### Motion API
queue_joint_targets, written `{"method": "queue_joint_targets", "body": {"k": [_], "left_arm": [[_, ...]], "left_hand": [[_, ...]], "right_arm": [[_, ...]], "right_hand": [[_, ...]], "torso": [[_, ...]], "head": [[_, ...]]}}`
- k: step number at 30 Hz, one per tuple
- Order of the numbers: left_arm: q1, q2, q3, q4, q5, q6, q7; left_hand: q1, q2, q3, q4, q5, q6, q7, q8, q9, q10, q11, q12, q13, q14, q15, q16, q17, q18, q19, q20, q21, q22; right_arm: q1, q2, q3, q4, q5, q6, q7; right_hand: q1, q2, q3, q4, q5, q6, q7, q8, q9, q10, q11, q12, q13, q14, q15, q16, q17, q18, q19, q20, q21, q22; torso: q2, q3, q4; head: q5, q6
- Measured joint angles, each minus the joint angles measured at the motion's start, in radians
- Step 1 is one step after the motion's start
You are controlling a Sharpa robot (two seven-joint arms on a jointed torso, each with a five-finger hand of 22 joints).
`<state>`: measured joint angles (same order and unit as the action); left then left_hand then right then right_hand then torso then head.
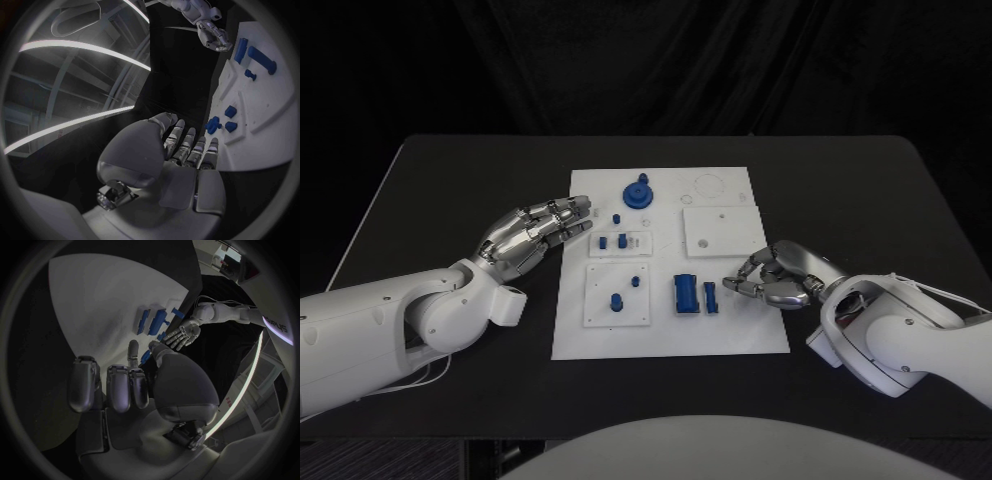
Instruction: Assemble the parts on the task board
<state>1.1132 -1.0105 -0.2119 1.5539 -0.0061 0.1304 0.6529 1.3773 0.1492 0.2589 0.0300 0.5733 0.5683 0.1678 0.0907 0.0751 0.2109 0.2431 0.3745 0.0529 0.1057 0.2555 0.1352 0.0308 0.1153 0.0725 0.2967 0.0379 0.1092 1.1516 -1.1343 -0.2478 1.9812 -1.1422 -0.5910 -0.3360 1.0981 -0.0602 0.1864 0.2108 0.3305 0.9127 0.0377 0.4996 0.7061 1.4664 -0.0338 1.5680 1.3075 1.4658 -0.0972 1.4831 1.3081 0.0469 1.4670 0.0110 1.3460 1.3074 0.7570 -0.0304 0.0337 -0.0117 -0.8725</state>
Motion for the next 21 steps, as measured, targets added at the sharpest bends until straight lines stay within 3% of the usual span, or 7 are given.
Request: {"method": "queue_joint_targets", "body": {"k": [3,5,9,11,14,18,21], "left_arm": [[0.000,-0.014,0.000,0.019,0.000,-0.004,0.005],[0.000,-0.024,0.000,0.034,0.000,-0.013,0.010],[0.000,-0.037,0.000,0.059,0.004,-0.040,0.015],[0.001,-0.039,0.000,0.068,0.011,-0.055,0.017],[0.010,-0.036,0.000,0.077,0.028,-0.077,0.019],[0.023,-0.025,0.001,0.087,0.049,-0.098,0.021],[0.028,-0.016,0.001,0.089,0.061,-0.109,0.022]], "left_hand": [[0.000,0.000,0.001,-0.001,0.004,0.000,0.000,0.000,0.000,0.000,0.000,0.000,0.000,0.004,0.004,0.000,0.000,0.000,0.004,-0.004,0.000,0.001],[0.000,0.000,0.001,-0.001,0.004,0.000,0.000,0.000,0.000,0.000,0.000,0.000,0.000,0.004,0.004,0.000,0.000,0.000,0.004,-0.004,0.000,0.001],[-0.026,-0.012,0.016,0.013,-0.002,-0.014,-0.001,0.000,-0.001,-0.065,-0.046,-0.065,-0.007,-0.036,-0.036,-0.035,-0.005,0.001,0.003,-0.004,0.000,-0.007],[-0.057,-0.013,-0.005,0.061,-0.012,-0.043,-0.003,-0.002,-0.005,-0.092,-0.073,-0.091,-0.011,-0.060,-0.060,-0.058,-0.011,0.026,-0.009,-0.016,-0.006,-0.020],[-0.087,-0.016,-0.050,0.150,-0.016,-0.083,-0.011,-0.013,-0.011,-0.122,-0.096,-0.112,-0.012,-0.083,-0.082,-0.077,-0.016,0.048,-0.024,-0.024,-0.013,-0.040],[-0.087,-0.016,-0.095,0.222,-0.021,-0.097,-0.015,-0.019,-0.012,-0.128,-0.103,-0.112,-0.013,-0.092,-0.092,-0.085,-0.017,0.048,-0.037,-0.036,-0.019,-0.058],[-0.087,-0.016,-0.122,0.257,-0.033,-0.110,-0.020,-0.019,-0.013,-0.134,-0.108,-0.112,-0.014,-0.097,-0.101,-0.097,-0.020,0.048,-0.045,-0.045,-0.019,-0.066]], "right_arm": [[0.009,-0.028,-0.001,0.002,0.058,-0.010,0.070],[0.026,-0.038,-0.001,-0.003,0.131,-0.009,0.137],[0.064,-0.028,-0.001,-0.040,0.309,0.005,0.281],[0.077,-0.017,0.000,-0.064,0.393,0.014,0.351],[0.090,-0.002,0.000,-0.100,0.519,0.036,0.463],[0.098,0.015,-0.001,-0.139,0.660,0.070,0.599],[0.101,0.028,-0.001,-0.155,0.754,0.101,0.697]], "right_hand": [[0.029,0.005,0.006,-0.011,0.031,0.000,0.000,0.004,0.002,0.000,0.000,0.000,0.000,0.000,0.000,-0.010,-0.001,0.000,0.000,0.000,-0.016,0.000],[0.107,0.017,0.042,-0.048,0.108,-0.016,-0.002,0.003,0.002,0.000,0.000,0.000,0.000,0.000,0.000,-0.076,-0.094,0.031,-0.024,0.001,-0.126,0.000],[0.153,0.041,0.076,-0.035,0.146,-0.066,0.026,-0.017,-0.011,-0.118,0.028,-0.146,-0.008,-0.147,0.034,-0.306,-0.452,0.090,-0.204,0.031,-0.469,-0.011],[0.095,0.047,0.065,0.047,0.103,-0.112,0.067,-0.058,-0.046,-0.519,0.075,-0.433,-0.231,-0.377,0.091,-0.519,-0.687,0.102,-0.396,0.071,-0.748,-0.079],[-0.027,0.075,0.010,0.075,0.110,-0.166,0.145,-0.123,-0.124,-0.841,0.176,-0.715,-0.448,-0.677,0.204,-0.729,-0.827,0.084,-0.629,0.149,-1.011,-0.230],[-0.090,0.098,-0.048,0.077,0.101,-0.215,0.154,-0.165,-0.189,-1.005,0.256,-0.911,-0.615,-0.913,0.298,-0.888,-0.937,0.046,-0.798,0.213,-1.193,-0.368],[-0.115,0.111,-0.117,0.082,0.083,-0.283,0.143,-0.207,-0.267,-1.099,0.319,-1.034,-0.769,-1.043,0.359,-0.972,-1.025,0.046,-0.913,0.261,-1.277,-0.492]], "torso": [[-0.003,-0.0004,-0.0003],[-0.006,-0.0014,-0.0009],[-0.019,-0.0041,-0.0030],[-0.028,-0.0049,-0.0055],[-0.045,-0.0060,-0.0127],[-0.070,-0.0076,-0.0203],[-0.085,-0.0077,-0.0226]], "head": [[-0.001,0.000],[0.000,0.000],[0.005,0.000],[0.007,0.000],[0.013,0.000],[0.022,0.000],[0.030,0.000]]}}
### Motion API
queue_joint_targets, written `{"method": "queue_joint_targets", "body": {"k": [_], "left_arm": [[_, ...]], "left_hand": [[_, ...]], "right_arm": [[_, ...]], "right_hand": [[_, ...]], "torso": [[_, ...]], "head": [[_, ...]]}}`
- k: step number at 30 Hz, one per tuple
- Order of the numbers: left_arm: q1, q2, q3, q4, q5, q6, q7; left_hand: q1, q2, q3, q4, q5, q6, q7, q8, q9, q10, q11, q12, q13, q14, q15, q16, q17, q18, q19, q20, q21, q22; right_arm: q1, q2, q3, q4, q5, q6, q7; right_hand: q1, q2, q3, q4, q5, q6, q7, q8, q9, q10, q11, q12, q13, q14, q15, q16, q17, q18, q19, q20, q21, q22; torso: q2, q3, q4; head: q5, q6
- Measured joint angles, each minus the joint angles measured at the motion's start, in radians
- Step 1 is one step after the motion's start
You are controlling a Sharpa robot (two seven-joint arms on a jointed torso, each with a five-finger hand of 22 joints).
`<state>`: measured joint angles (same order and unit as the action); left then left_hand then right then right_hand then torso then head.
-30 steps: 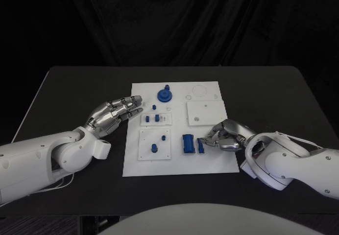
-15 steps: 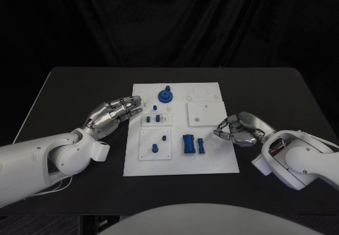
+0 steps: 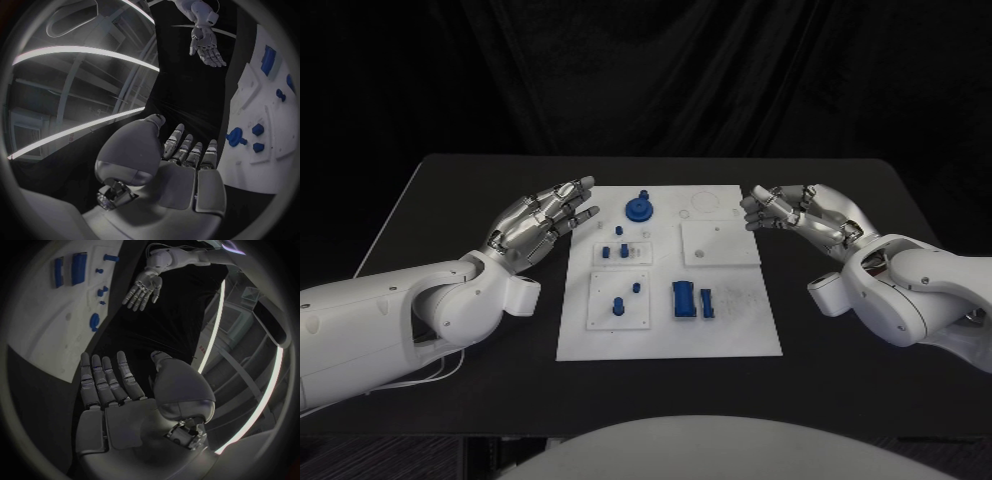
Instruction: Assemble the parts on the task board
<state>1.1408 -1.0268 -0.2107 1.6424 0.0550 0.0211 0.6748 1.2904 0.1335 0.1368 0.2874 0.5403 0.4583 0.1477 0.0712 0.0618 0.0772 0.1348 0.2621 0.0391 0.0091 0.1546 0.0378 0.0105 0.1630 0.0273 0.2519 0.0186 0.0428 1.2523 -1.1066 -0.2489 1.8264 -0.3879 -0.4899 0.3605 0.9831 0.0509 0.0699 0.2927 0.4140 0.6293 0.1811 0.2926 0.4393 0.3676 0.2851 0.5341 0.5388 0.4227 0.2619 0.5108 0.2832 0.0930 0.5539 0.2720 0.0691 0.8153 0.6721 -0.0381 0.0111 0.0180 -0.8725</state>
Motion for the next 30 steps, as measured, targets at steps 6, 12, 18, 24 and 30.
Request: {"method": "queue_joint_targets", "body": {"k": [6,12,18,24,30], "left_arm": [[0.002,0.035,-0.001,-0.014,0.017,-0.013,0.001],[0.002,0.059,-0.001,-0.029,0.026,-0.018,0.002],[0.002,0.073,-0.001,-0.039,0.030,-0.018,0.002],[0.002,0.083,-0.001,-0.052,0.032,-0.016,0.002],[-0.002,0.086,0.010,-0.052,0.031,-0.029,-0.006]], "left_hand": [[-0.032,0.032,-0.082,0.006,-0.019,-0.175,-0.015,-0.038,-0.027,-0.024,-0.006,-0.019,-0.003,-0.005,-0.019,-0.015,-0.004,0.000,-0.007,-0.014,-0.004,-0.009],[-0.020,0.049,-0.125,0.004,-0.021,-0.242,-0.072,-0.043,-0.033,-0.029,0.015,-0.023,-0.004,-0.005,-0.019,-0.019,-0.004,0.000,-0.011,-0.018,-0.004,-0.013],[-0.009,0.059,-0.144,0.005,-0.021,-0.217,-0.082,-0.043,-0.031,-0.030,0.023,-0.023,-0.004,-0.009,-0.015,-0.019,-0.004,0.000,-0.011,-0.018,-0.004,-0.014],[-0.017,0.068,-0.157,-0.007,-0.032,-0.203,-0.069,-0.043,-0.030,-0.037,0.016,-0.025,-0.008,-0.003,-0.010,-0.019,-0.004,0.000,-0.013,-0.021,-0.004,-0.017],[-0.290,0.025,-0.144,-0.069,-0.141,-0.255,-0.120,-0.055,-0.050,-0.064,-0.013,-0.077,-0.027,-0.008,-0.036,-0.026,-0.007,-0.025,-0.021,-0.072,-0.009,-0.033]], "right_arm": [[0.000,0.013,0.000,-0.025,0.127,0.061,0.152],[-0.017,0.029,0.000,-0.053,0.186,0.101,0.234],[-0.030,0.032,-0.001,-0.066,0.211,0.122,0.269],[-0.036,0.031,-0.001,-0.070,0.222,0.136,0.286],[-0.050,0.061,0.028,-0.087,0.227,0.126,0.283]], "right_hand": [[-0.003,0.010,-0.120,-0.001,-0.132,-0.123,-0.067,-0.105,-0.158,-0.214,-0.035,-0.125,-0.204,-0.265,-0.007,-0.180,-0.146,-0.017,-0.433,0.023,-0.040,-0.531],[0.044,0.036,-0.184,0.000,-0.136,-0.255,-0.131,-0.186,-0.279,-0.300,-0.096,-0.218,-0.342,-0.351,-0.013,-0.270,-0.212,-0.016,-0.465,0.023,-0.040,-0.604],[0.060,0.052,-0.219,-0.001,-0.135,-0.263,-0.140,-0.199,-0.313,-0.305,-0.094,-0.215,-0.378,-0.356,-0.007,-0.270,-0.228,-0.016,-0.466,0.025,-0.040,-0.619],[-0.190,0.043,-0.187,-0.080,-0.206,-0.364,-0.171,-0.271,-0.360,-0.355,-0.145,-0.293,-0.429,-0.408,-0.074,-0.336,-0.271,-0.071,-0.535,-0.055,-0.062,-0.674],[-0.725,-0.049,-0.071,-0.265,-0.386,-0.559,-0.181,-0.289,-0.437,-0.369,-0.280,-0.491,-0.537,-0.423,-0.250,-0.502,-0.282,-0.086,-0.554,-0.244,-0.066,-0.790]], "torso": [[-0.018,0.0035,-0.0038],[-0.024,0.0114,-0.0009],[-0.025,0.0143,0.0024],[-0.025,0.0161,0.0027],[-0.028,0.0163,0.0024]], "head": [[0.010,0.000],[0.012,0.000],[0.010,0.000],[0.007,0.000],[0.007,0.015]]}}
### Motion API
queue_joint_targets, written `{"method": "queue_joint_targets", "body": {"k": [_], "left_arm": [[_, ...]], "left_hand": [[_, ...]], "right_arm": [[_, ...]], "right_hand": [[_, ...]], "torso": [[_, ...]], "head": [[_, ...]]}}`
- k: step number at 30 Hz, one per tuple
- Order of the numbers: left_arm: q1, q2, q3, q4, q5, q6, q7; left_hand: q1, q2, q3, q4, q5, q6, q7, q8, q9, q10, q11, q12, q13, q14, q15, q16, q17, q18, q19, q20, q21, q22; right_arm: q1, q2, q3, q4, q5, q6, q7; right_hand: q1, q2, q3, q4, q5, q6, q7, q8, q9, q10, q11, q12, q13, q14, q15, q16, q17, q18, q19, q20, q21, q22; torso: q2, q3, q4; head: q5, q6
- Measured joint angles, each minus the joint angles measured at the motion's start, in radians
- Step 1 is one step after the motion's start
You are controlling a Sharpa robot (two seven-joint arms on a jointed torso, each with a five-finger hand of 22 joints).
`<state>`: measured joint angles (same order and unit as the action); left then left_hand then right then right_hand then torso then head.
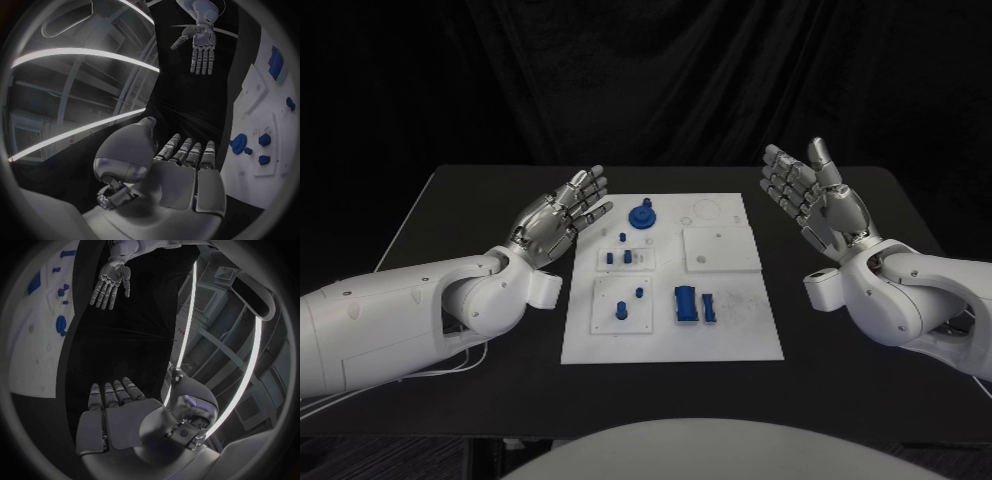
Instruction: Assemble the parts on the task board
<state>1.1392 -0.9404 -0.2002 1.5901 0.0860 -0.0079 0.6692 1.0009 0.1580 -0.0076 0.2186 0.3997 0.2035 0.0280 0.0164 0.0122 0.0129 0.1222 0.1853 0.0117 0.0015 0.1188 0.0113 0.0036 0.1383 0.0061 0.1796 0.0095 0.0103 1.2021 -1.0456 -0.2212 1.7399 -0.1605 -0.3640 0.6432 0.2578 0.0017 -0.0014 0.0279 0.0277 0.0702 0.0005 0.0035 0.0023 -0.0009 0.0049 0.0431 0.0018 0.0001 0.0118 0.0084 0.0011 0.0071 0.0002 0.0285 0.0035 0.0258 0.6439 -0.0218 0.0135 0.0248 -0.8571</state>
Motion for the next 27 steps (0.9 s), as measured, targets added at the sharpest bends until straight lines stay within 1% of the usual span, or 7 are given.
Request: {"method": "queue_joint_targets", "body": {"k": [4,7,11,14,16,21,27], "left_arm": [[-0.007,0.014,0.017,-0.001,-0.002,-0.027,-0.006],[-0.017,0.031,0.038,-0.003,-0.004,-0.072,-0.015],[-0.031,0.058,0.074,-0.007,-0.011,-0.160,-0.032],[-0.044,0.080,0.102,-0.009,-0.018,-0.245,-0.048],[-0.052,0.095,0.122,-0.011,-0.024,-0.308,-0.059],[-0.070,0.128,0.161,-0.016,-0.039,-0.457,-0.087],[-0.083,0.152,0.191,-0.019,-0.056,-0.611,-0.120]], "left_hand": [[-0.138,-0.022,0.003,-0.030,-0.055,-0.028,-0.013,-0.005,-0.006,-0.007,-0.017,-0.025,-0.005,-0.003,-0.014,-0.004,-0.001,-0.016,-0.003,-0.025,-0.004,-0.005],[-0.237,-0.037,0.005,-0.052,-0.095,-0.049,-0.019,-0.010,-0.008,-0.009,-0.030,-0.044,-0.007,-0.001,-0.026,-0.004,-0.002,-0.032,-0.005,-0.041,-0.004,-0.007],[-0.351,-0.055,0.007,-0.076,-0.141,-0.071,-0.023,-0.011,-0.009,-0.010,-0.071,-0.064,-0.008,-0.002,-0.068,-0.004,-0.002,-0.032,-0.007,-0.060,-0.004,-0.007],[-0.434,-0.081,0.006,-0.094,-0.174,-0.086,-0.025,-0.011,-0.010,-0.011,-0.092,-0.080,-0.009,-0.001,-0.087,-0.004,-0.002,-0.048,-0.005,-0.073,-0.004,-0.008],[-0.477,-0.101,0.007,-0.103,-0.191,-0.094,-0.027,-0.011,-0.010,-0.011,-0.096,-0.088,-0.010,-0.003,-0.093,-0.004,-0.002,-0.078,-0.005,-0.081,-0.004,-0.009],[-0.573,-0.132,0.007,-0.123,-0.229,-0.120,-0.026,-0.011,-0.011,-0.012,-0.104,-0.137,-0.010,-0.003,-0.103,-0.008,-0.003,-0.102,-0.006,-0.129,-0.004,-0.009],[-0.671,-0.149,0.008,-0.180,-0.269,-0.172,-0.028,-0.011,-0.011,-0.012,-0.111,-0.166,-0.011,-0.003,-0.110,-0.008,-0.002,-0.118,-0.006,-0.159,-0.004,-0.009]], "right_arm": [[-0.024,0.043,0.037,-0.026,0.010,-0.024,-0.005],[-0.055,0.097,0.085,-0.060,0.026,-0.068,-0.016],[-0.098,0.177,0.151,-0.108,0.056,-0.149,-0.036],[-0.123,0.222,0.185,-0.136,0.082,-0.215,-0.053],[-0.136,0.243,0.202,-0.151,0.099,-0.256,-0.064],[-0.149,0.266,0.220,-0.168,0.127,-0.325,-0.086],[-0.150,0.266,0.220,-0.170,0.147,-0.363,-0.100]], "right_hand": [[-0.124,-0.001,0.001,-0.024,-0.024,-0.067,0.000,0.000,-0.001,0.001,-0.002,-0.040,-0.001,0.000,-0.007,-0.005,0.000,0.000,0.000,-0.023,0.000,0.000],[-0.209,-0.001,0.001,-0.024,-0.024,-0.067,0.000,0.000,-0.001,0.001,-0.002,-0.040,-0.001,0.000,-0.007,-0.005,0.000,0.000,0.000,-0.023,0.000,0.000],[-0.249,0.000,0.000,-0.024,-0.024,-0.067,0.000,0.000,-0.001,0.001,-0.001,-0.040,-0.001,0.000,-0.007,-0.005,0.000,0.000,0.000,-0.023,0.000,0.000],[-0.252,-0.003,0.000,-0.024,-0.024,-0.067,0.000,0.000,-0.001,0.001,-0.001,-0.040,-0.001,0.000,-0.007,-0.005,0.000,0.000,0.000,-0.023,0.000,0.000],[-0.252,-0.003,0.000,-0.024,-0.024,-0.067,0.000,0.000,-0.001,0.001,-0.001,-0.040,-0.001,0.000,-0.007,-0.005,0.000,0.000,0.000,-0.023,0.000,0.000],[-0.252,-0.003,0.000,-0.024,-0.024,-0.067,0.000,0.000,-0.001,0.001,-0.001,-0.040,-0.001,0.000,-0.007,-0.005,0.000,0.000,0.000,-0.023,0.000,0.000],[-0.251,-0.003,0.000,-0.024,-0.024,-0.066,0.000,0.000,-0.001,0.001,-0.001,-0.039,-0.001,0.000,-0.007,-0.005,0.000,0.000,0.000,-0.023,0.000,0.000]], "torso": [[-0.007,0.0014,-0.0009],[-0.017,0.0034,-0.0024],[-0.037,0.0080,-0.0048],[-0.051,0.0116,-0.0070],[-0.062,0.0139,-0.0084],[-0.083,0.0183,-0.0113],[-0.095,0.0208,-0.0129]], "head": [[-0.002,0.023],[-0.006,0.056],[-0.011,0.118],[-0.016,0.159],[-0.018,0.186],[-0.023,0.235],[-0.025,0.255]]}}
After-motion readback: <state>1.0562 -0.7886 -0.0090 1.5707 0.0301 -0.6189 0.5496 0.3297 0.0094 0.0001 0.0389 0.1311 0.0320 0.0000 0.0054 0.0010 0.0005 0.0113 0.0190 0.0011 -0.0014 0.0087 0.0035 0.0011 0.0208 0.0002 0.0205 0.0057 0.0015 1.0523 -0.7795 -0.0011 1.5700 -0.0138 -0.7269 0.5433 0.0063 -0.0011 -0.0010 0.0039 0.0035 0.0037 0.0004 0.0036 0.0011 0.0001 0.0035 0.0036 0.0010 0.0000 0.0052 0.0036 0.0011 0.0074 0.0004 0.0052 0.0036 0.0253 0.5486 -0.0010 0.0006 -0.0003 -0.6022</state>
